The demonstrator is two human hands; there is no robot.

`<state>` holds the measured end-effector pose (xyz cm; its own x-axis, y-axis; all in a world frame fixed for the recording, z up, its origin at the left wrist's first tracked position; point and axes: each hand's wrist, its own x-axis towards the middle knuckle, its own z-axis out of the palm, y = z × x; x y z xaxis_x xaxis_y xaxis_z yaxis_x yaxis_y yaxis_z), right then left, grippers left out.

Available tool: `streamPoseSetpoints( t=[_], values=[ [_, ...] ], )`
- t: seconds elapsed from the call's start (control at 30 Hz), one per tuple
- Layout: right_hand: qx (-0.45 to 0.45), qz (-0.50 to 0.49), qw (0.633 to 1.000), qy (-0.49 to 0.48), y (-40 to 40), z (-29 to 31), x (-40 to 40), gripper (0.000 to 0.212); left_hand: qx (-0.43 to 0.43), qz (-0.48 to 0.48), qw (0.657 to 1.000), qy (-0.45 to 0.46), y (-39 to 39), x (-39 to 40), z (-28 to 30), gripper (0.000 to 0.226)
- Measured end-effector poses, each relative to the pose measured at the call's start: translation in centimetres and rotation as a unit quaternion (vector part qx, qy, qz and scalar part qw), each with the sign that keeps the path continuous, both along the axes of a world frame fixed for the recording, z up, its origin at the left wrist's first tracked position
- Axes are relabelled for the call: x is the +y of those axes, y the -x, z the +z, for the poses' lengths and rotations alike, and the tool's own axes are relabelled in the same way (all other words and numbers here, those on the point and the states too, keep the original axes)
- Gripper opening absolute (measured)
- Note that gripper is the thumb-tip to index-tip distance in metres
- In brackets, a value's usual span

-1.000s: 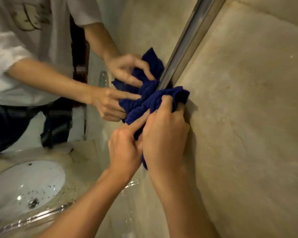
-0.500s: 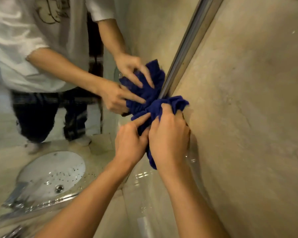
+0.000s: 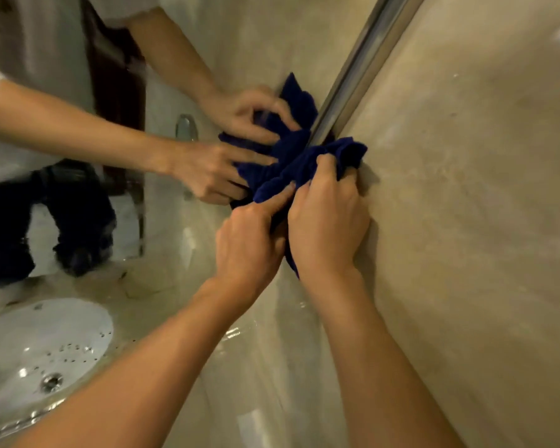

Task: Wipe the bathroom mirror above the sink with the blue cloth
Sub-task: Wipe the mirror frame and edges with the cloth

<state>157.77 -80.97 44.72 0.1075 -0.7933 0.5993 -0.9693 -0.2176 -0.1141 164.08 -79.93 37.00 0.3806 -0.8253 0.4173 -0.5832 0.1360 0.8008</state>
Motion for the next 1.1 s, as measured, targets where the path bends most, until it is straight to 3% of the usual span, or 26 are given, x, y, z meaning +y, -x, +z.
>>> streamPoseSetpoints(
  t=[0.1, 0.23, 0.4, 0.47, 0.57, 0.63, 0.8, 0.93, 1.1],
  values=[
    [0.015, 0.009, 1.0, 0.004, 0.1, -2.6, -0.1, 0.024, -0.003, -0.017, 1.0, -0.016, -0.6, 0.2, -2.0, 0.052],
    [0.002, -0.005, 1.0, -0.014, 0.1, -6.2, -0.5, 0.024, -0.074, 0.0, 0.996, -0.044, -0.9, 0.0, -5.2, 0.045],
    [0.081, 0.029, 0.983, -0.162, 0.8, -10.5, 0.8, 0.028, -0.047, 0.002, 0.992, -0.117, -1.4, 0.2, -11.7, 0.051],
    [0.065, 0.048, 0.985, -0.155, 1.3, -8.4, 1.0, 0.023, -0.007, 0.0, 0.999, -0.054, -1.3, 0.1, -10.9, 0.046],
    [0.016, 0.058, 0.996, -0.064, 1.6, -4.0, 1.0, 0.025, 0.022, 0.013, 0.996, 0.089, -0.8, -1.2, -7.0, 0.048],
    [-0.007, 0.067, 0.998, -0.009, 1.2, -2.6, 0.8, 0.023, 0.014, 0.022, 0.99, 0.135, -0.4, -2.2, -5.4, 0.053],
    [-0.032, 0.071, 0.995, 0.058, 0.6, -5.8, -0.1, 0.019, -0.091, 0.002, 0.982, 0.168, -0.3, -2.5, -8.5, 0.053],
    [-0.053, 0.073, 0.993, 0.07, 0.6, -7.8, -0.4, 0.02, -0.079, -0.008, 0.974, 0.212, -0.4, -2.3, -9.7, 0.042],
    [-0.062, 0.08, 0.993, 0.057, 0.7, -11.9, -0.3, 0.016, -0.068, -0.016, 0.977, 0.201, -0.7, -2.5, -14.2, 0.038]
  ],
)
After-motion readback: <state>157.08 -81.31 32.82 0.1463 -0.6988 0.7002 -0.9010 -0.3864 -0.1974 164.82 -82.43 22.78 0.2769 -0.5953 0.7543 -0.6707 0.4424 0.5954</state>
